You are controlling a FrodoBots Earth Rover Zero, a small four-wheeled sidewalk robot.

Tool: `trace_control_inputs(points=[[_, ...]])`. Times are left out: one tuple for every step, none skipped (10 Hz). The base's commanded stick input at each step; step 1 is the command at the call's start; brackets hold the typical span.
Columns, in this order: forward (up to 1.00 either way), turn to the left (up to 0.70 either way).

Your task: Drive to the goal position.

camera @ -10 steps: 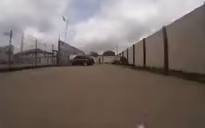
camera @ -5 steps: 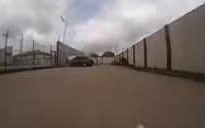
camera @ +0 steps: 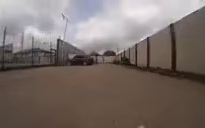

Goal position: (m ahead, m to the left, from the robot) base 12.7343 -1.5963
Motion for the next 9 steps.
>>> trace_control_inputs(points=[[0.70,0.00],[0.70,0.00],[0.70,0.00],[0.70,0.00],[0.70,0.00],[0.70,0.00],[0.70,0.00],[0.70,0.00],[0.70,0.00]])
